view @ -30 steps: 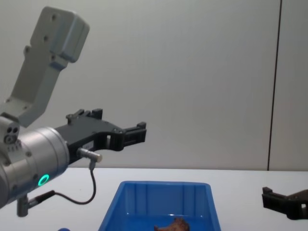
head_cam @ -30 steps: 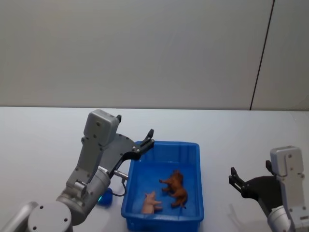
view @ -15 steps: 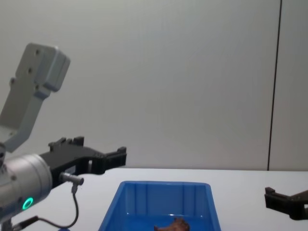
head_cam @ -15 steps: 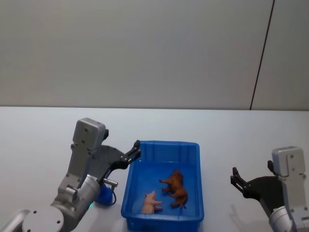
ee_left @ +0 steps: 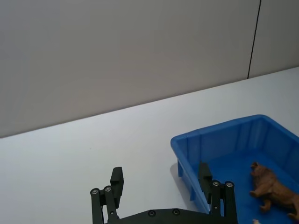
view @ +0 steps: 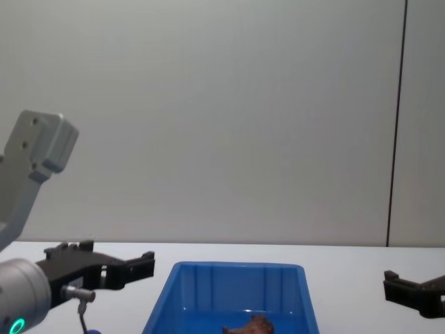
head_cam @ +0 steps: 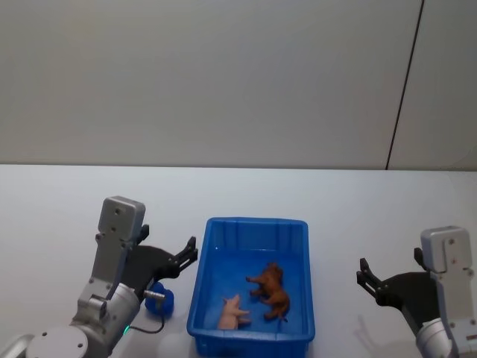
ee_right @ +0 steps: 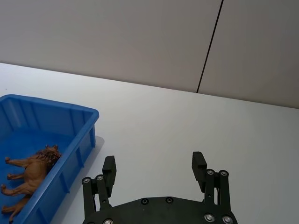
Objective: Pick up the two dolls from the table and place them into the box.
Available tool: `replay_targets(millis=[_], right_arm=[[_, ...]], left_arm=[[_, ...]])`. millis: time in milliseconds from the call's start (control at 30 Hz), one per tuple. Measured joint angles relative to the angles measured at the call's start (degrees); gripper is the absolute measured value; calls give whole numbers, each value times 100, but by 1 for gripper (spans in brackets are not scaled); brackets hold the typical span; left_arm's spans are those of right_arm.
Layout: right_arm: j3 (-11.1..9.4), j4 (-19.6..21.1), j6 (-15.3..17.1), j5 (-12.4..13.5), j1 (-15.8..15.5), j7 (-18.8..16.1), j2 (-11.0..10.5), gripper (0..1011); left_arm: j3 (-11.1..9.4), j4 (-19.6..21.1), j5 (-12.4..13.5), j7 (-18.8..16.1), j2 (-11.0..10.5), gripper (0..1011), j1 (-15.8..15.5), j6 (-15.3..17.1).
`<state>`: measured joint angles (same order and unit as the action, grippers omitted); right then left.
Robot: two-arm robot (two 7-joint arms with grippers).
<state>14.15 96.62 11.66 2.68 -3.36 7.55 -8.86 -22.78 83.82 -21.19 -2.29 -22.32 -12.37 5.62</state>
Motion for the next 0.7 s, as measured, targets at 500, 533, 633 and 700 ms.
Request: replay_targets(millis=[500, 533, 633, 700], right_arm=[[0, 2, 0, 0, -2, 5, -2, 1001], [0, 2, 0, 0, -3, 5, -2, 1001], [0, 2, 0, 0, -3, 5, -2, 1001], [0, 2, 0, 0, -3, 5, -2, 1001]], left_arm=[[88, -246, -361, -116, 4, 1001, 71, 319], [89, -256, -377, -120, 6, 1001, 75, 330], [95, -287, -431, -130, 9, 1001, 95, 365], [98, -300, -456, -134, 11, 1001, 105, 379]])
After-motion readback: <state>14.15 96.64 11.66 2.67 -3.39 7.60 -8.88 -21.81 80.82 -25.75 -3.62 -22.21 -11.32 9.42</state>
